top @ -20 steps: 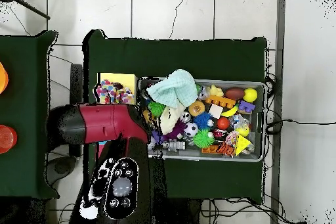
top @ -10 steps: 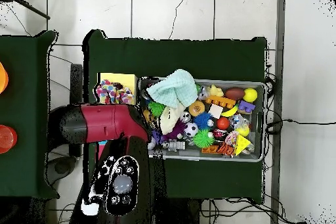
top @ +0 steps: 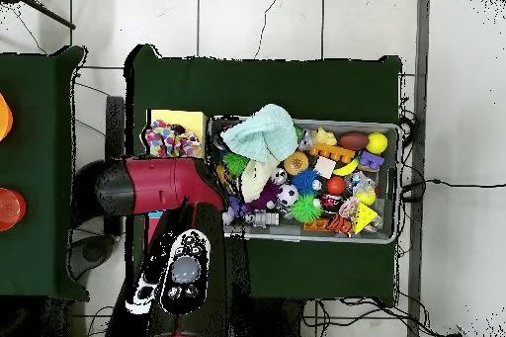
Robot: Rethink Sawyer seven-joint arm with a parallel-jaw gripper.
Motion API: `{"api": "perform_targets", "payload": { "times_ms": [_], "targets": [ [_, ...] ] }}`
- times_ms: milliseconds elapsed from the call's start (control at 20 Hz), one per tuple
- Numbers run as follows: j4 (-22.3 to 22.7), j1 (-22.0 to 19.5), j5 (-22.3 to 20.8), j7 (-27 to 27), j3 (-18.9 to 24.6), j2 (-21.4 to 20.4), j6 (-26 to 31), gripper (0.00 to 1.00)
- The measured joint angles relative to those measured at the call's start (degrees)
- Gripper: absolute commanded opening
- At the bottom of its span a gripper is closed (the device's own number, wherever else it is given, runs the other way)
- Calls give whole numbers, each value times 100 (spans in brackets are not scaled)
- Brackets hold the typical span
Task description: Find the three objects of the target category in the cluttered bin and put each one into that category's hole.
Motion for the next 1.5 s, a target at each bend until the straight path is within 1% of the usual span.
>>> {"api": "perform_targets", "payload": {
  "times_ms": [250,450,800,850,1050,1350,1500],
  "targets": [
    [-11,1,-6,0,-1,70,-142,0],
    [-143,16,-7,0,-12,180,-142,0],
    [-530,42,-5,0,-17,363,-105,0],
    [-646,42,-6,0,-17,400,-44,0],
    [-821,38,-6,0,-17,437,125,0],
    [-1215,-12,-6,0,-16,529,559,0],
    [-1356,-81,-2,0,7,556,627,0]
  ]
}}
